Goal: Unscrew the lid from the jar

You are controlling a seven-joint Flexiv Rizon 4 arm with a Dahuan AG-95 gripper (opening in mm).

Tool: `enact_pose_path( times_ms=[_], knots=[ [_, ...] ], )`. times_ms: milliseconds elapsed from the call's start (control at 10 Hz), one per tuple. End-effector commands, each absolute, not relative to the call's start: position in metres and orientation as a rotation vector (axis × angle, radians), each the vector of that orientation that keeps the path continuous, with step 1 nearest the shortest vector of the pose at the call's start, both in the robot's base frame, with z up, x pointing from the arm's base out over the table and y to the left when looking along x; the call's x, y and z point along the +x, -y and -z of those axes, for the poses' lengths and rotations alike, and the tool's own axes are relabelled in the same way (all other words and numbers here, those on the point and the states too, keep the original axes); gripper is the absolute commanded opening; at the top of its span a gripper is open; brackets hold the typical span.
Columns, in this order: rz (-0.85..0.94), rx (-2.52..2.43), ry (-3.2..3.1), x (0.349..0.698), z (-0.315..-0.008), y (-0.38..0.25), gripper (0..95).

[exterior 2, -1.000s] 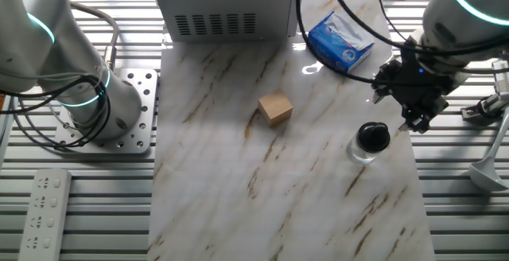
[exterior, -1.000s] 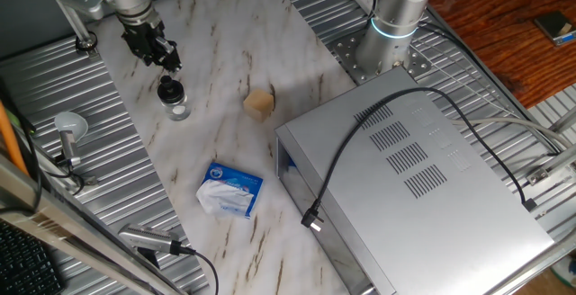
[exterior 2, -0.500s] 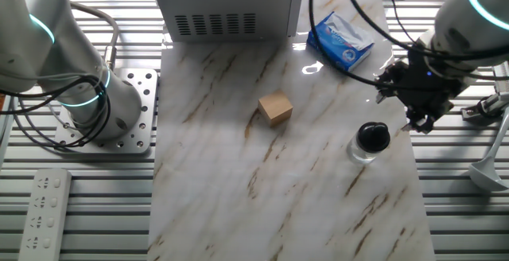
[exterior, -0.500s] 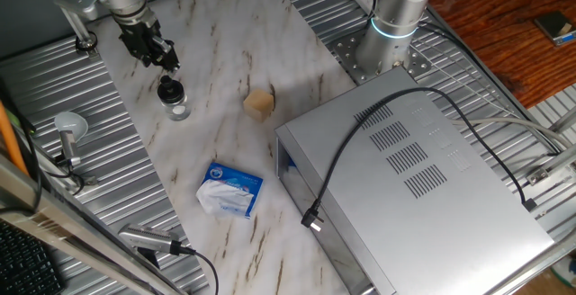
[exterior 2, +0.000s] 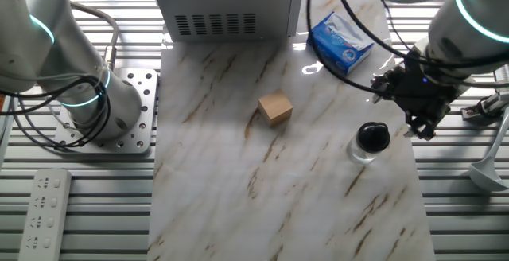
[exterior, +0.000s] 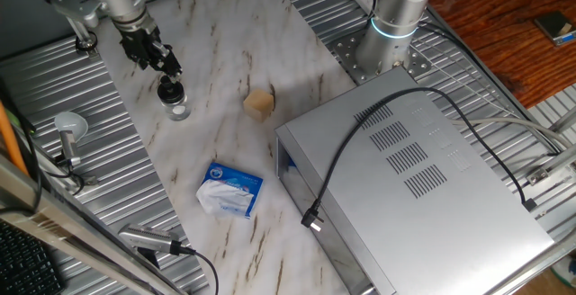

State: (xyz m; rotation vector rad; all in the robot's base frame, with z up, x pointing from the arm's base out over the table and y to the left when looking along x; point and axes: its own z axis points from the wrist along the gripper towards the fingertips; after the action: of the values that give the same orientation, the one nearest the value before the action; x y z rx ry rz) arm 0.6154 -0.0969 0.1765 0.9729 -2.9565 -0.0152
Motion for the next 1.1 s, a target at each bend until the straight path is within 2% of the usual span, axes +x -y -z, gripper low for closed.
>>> enact_pose_path(
  times_ms=[100,500,600,1100],
  knots=[
    [0.004,0.98,2.949,0.617,-0.164,0.097,76.0],
    [0.016,1.002,2.945,0.617,-0.144,0.097,76.0],
    [0.019,1.007,2.945,0.617,-0.139,0.097,57.0],
    [0.013,0.94,2.964,0.611,-0.134,0.101,57.0]
  ],
)
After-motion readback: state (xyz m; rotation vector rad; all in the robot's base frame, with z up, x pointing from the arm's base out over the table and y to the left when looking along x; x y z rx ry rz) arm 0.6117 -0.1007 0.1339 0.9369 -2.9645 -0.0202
